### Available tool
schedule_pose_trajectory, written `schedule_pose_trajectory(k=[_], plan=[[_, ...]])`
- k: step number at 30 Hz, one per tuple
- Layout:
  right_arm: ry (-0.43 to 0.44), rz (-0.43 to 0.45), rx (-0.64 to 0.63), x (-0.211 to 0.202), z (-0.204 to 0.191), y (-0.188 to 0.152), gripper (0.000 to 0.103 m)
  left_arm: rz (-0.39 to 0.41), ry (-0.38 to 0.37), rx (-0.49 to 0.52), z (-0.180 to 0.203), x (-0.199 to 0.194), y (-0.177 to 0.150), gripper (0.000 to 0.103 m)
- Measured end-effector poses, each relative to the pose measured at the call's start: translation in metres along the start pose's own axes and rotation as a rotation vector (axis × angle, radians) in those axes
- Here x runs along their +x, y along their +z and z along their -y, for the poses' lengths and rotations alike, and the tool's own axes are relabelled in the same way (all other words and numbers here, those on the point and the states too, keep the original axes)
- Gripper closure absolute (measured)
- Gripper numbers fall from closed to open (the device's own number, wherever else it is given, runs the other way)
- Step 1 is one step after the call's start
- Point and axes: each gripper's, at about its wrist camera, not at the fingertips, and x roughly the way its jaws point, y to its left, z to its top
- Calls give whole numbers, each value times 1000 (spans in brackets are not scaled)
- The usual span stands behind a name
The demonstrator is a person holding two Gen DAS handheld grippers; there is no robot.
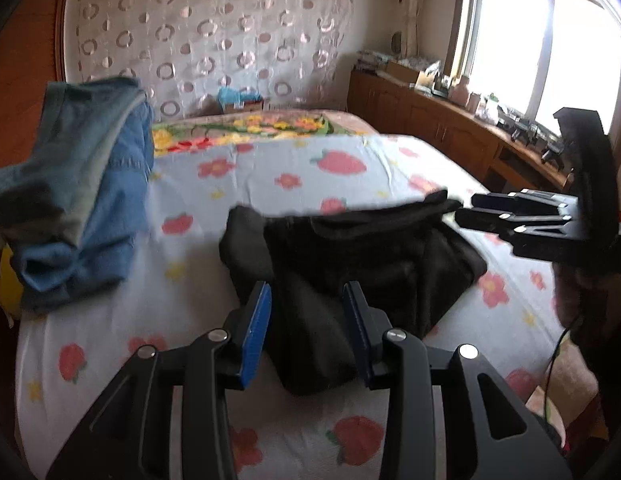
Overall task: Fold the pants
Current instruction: 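Open both tools and release the folded pants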
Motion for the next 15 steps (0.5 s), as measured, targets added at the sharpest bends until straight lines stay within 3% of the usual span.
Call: schedule_pose_trajectory(k=[7, 10, 12, 15], plan=[[-3, -96, -14, 23, -2, -22, 46, -84, 35, 9, 0, 23, -13, 67], [-5, -106, -21, 28, -4, -26, 45, -78, 29, 11, -1, 25, -15, 65], [-23, -104, -24, 28, -4, -27, 38, -74, 25, 4, -3, 26, -16, 63], [-26, -104, -20, 30, -4, -28, 35, -70, 26, -1, -3, 27, -17, 60]])
